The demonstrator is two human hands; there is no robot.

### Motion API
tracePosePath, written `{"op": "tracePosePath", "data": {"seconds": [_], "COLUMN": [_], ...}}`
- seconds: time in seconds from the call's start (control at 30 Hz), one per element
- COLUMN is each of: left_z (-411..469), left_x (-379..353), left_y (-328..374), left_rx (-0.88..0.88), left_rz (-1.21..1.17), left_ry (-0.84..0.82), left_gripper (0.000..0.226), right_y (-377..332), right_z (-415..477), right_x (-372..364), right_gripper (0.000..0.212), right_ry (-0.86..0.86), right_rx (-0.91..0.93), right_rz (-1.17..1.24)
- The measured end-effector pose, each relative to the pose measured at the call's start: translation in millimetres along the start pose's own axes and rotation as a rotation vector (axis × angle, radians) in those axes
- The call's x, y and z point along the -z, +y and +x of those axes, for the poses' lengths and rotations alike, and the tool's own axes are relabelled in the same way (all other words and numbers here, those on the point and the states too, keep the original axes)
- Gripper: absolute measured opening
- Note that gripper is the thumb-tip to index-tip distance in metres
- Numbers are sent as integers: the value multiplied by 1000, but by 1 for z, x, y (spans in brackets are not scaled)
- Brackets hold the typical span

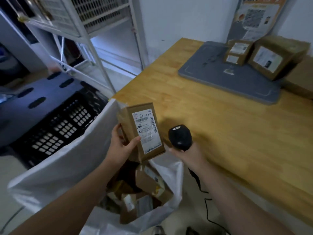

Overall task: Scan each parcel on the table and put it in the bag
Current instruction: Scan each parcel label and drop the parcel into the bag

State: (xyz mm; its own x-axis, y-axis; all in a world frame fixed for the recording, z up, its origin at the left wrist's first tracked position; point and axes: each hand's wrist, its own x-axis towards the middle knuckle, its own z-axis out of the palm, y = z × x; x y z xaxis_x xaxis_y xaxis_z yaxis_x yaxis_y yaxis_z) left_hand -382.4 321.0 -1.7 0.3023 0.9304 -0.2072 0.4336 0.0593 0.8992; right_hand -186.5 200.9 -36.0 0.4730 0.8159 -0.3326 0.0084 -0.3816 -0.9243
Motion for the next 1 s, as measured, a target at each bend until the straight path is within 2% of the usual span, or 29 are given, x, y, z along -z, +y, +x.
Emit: {"op": "tracePosePath", "data": {"seconds": [0.1,0.17,0.27,0.33,0.37,0.43,0.53,0.57,0.67,0.77,0.83,0.97,1.0], "left_z": [3,7,14,21,26,36,45,46,48,47,45,41,40], "left_x": [35,47,54,56,57,56,46,41,30,29,33,41,42], "left_y": [-33,-52,-83,-101,-109,-119,-118,-117,-116,-123,-129,-139,-139], "left_rx": [107,233,431,518,559,652,727,732,722,736,757,783,783], "left_rz": [121,270,466,511,509,406,161,124,91,84,88,54,53], "left_ry": [-21,-63,-94,-122,-124,-116,-66,-58,-57,-34,-26,-10,-12], "left_gripper": [95,103,97,91,90,92,91,91,90,88,90,92,92], "right_y": [12,22,40,50,52,54,50,49,61,75,81,84,83], "right_z": [15,25,38,42,42,41,38,38,41,40,37,31,29], "right_x": [-38,-55,-71,-76,-76,-74,-67,-65,-67,-83,-92,-99,-100], "right_gripper": [29,33,40,33,33,46,49,52,85,106,100,37,29], "right_ry": [-65,-45,-28,-58,-55,6,184,192,22,-95,-82,16,58], "right_rx": [-107,-117,-109,-167,-202,-206,-82,-45,-78,-130,-103,-75,-63], "right_rz": [-190,-324,-449,-524,-570,-607,-523,-565,-845,-902,-920,-956,-950]}}
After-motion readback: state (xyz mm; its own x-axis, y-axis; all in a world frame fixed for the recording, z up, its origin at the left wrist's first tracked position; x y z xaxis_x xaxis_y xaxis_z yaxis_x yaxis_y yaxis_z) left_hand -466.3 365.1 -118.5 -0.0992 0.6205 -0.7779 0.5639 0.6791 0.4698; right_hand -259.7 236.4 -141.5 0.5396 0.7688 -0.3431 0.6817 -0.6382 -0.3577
